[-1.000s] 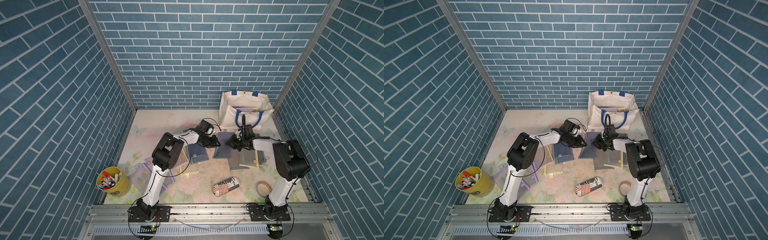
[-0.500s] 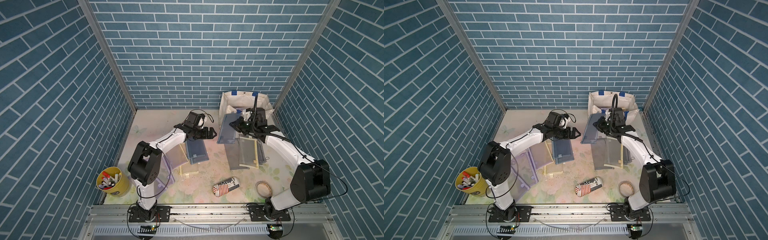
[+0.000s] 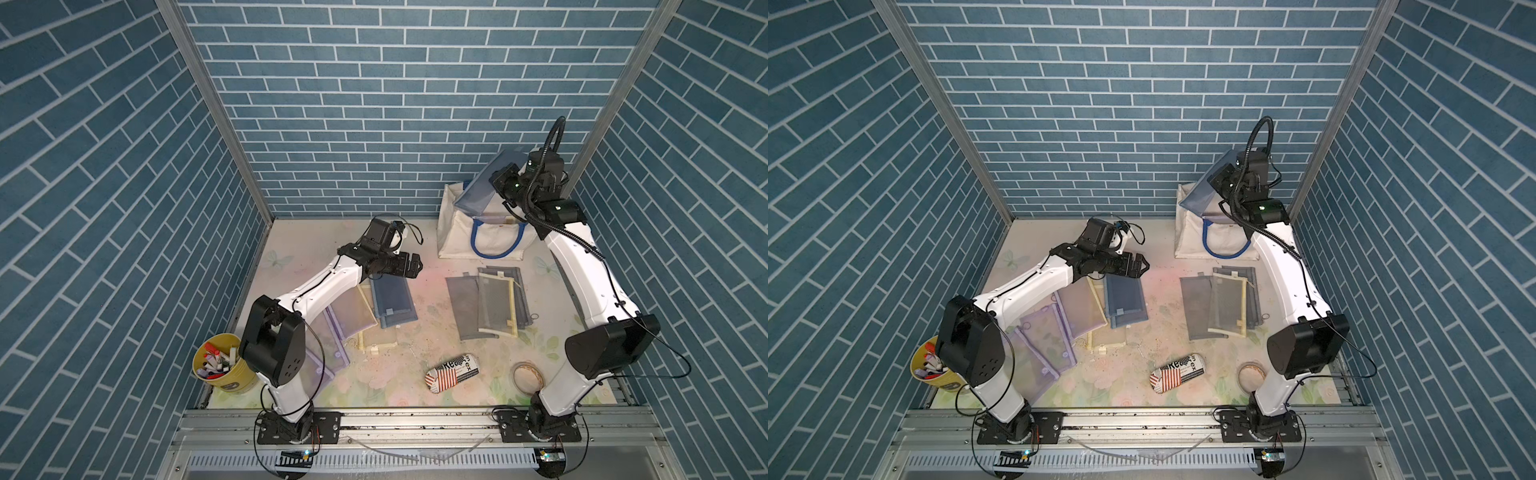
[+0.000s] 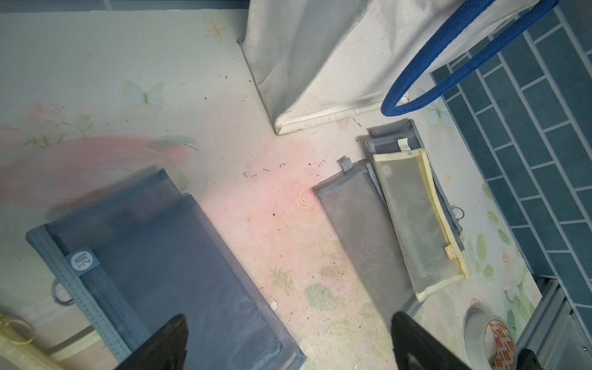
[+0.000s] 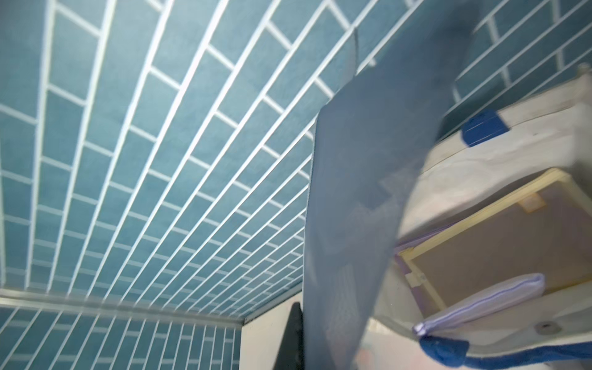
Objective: Put the pencil pouch into the canvas bag
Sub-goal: Place the pencil pouch in the canvas bag.
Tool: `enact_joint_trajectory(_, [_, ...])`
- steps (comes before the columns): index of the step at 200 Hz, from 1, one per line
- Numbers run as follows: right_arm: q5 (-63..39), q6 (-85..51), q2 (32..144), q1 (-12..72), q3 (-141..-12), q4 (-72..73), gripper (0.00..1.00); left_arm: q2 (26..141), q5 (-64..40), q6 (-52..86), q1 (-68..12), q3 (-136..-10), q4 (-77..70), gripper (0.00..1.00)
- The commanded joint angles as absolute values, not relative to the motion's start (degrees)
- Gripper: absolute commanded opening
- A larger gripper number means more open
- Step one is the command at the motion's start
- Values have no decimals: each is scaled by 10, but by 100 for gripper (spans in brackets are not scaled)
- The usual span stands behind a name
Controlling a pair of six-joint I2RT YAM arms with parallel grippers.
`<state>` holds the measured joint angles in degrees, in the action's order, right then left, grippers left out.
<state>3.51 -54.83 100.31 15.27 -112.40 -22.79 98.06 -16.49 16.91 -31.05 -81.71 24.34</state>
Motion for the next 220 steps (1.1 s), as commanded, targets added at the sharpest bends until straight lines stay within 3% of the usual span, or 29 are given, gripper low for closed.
enact_joint_trajectory(1, [153, -604, 1048, 144, -1163, -256, 0, 947, -150, 149, -311, -820, 258, 99])
enact_joint_trajectory(86, [263, -700, 1190, 139, -1235, -271, 0, 893, -147, 130, -299, -779, 257, 99])
enact_joint_trajectory(220, [254, -796, 1234, 168, -1244, -318, 0, 894, -183, 130, -268, -773, 224, 99])
